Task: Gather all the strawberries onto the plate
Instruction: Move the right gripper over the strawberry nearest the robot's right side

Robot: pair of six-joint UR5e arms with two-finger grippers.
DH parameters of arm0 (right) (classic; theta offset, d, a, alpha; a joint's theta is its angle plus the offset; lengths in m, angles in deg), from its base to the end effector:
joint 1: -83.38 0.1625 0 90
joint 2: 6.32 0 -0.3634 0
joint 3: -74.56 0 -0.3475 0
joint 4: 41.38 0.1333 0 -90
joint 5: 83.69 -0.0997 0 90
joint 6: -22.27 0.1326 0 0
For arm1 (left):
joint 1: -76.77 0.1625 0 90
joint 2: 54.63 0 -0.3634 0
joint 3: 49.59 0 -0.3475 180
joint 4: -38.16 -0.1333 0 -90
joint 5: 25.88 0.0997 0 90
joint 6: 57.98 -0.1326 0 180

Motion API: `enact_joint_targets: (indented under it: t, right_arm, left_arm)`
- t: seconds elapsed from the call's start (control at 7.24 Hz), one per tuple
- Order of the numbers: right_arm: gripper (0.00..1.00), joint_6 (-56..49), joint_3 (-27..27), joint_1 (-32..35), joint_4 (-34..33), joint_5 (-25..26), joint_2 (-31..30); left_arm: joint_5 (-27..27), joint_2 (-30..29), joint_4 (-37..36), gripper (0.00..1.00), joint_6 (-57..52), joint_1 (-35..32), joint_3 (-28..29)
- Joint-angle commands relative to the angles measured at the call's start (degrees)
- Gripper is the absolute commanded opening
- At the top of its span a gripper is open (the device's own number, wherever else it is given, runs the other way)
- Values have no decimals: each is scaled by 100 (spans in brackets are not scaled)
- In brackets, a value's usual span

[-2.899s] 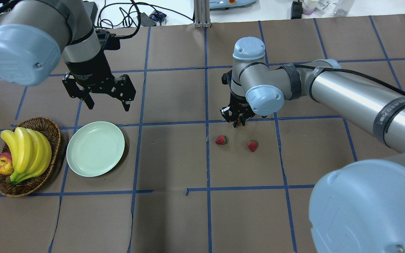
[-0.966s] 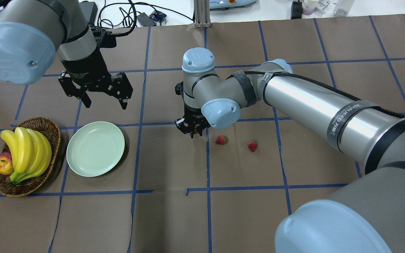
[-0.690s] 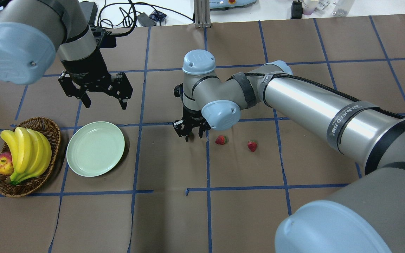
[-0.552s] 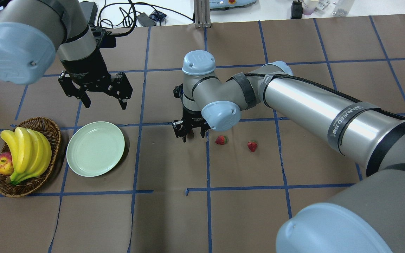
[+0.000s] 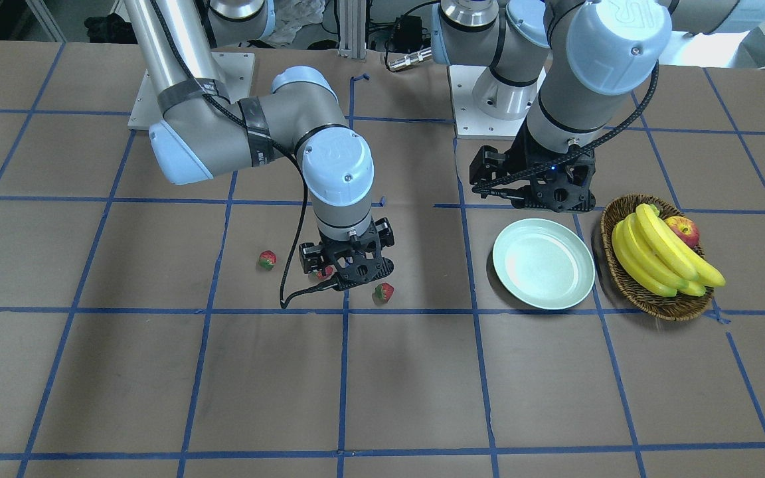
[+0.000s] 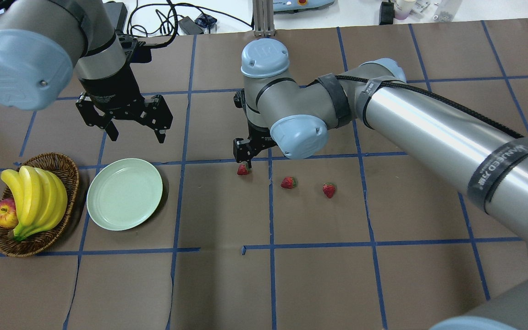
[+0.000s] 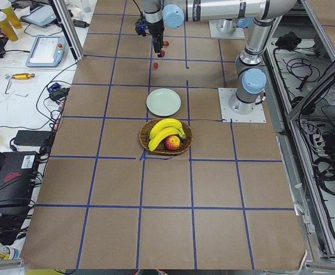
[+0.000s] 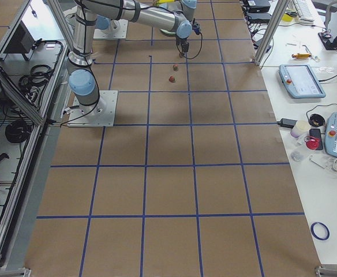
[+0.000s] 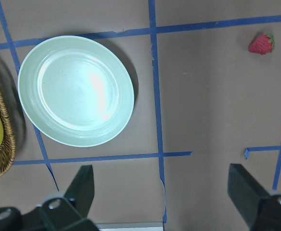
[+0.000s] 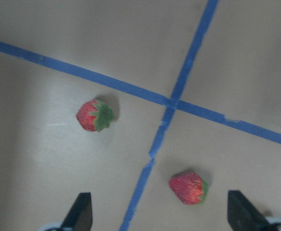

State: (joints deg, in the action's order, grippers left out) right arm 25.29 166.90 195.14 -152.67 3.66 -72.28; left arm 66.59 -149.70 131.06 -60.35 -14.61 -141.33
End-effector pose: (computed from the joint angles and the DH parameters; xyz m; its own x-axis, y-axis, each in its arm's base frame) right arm 0.3322 -0.4562 0.1992 -0.9474 -0.3173 -0.0413 -0.3198 0.9431 0.0910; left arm -0.1385 -0.4499 0.3359 -0.9968 0.0720 -0.0355 0.0650 0.9832 0.1703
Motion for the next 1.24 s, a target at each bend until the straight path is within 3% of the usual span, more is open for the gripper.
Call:
enact_joint_targets:
  t: [0.0,0.41,0.69,0.97,1.1]
  right_arm:
    - [100,-318,56,-556,903,177,-407]
    - [100,-84,56,-1120,1450,151,-541]
    - [100,705,143,-1506,1680,98,-523]
    - [100,902,484,-1526,1515,54,-471]
    - [100,1146,739,-1526,687,10,-445]
  left_arm:
    - [-18,-3,0,100,0,-3,7]
    - [-27,-12,0,100,8,-29,7]
    - [-27,-30,9,100,17,-73,-19]
    - [-44,-38,9,100,52,-90,-28]
    - [-44,-30,9,100,70,-90,-19]
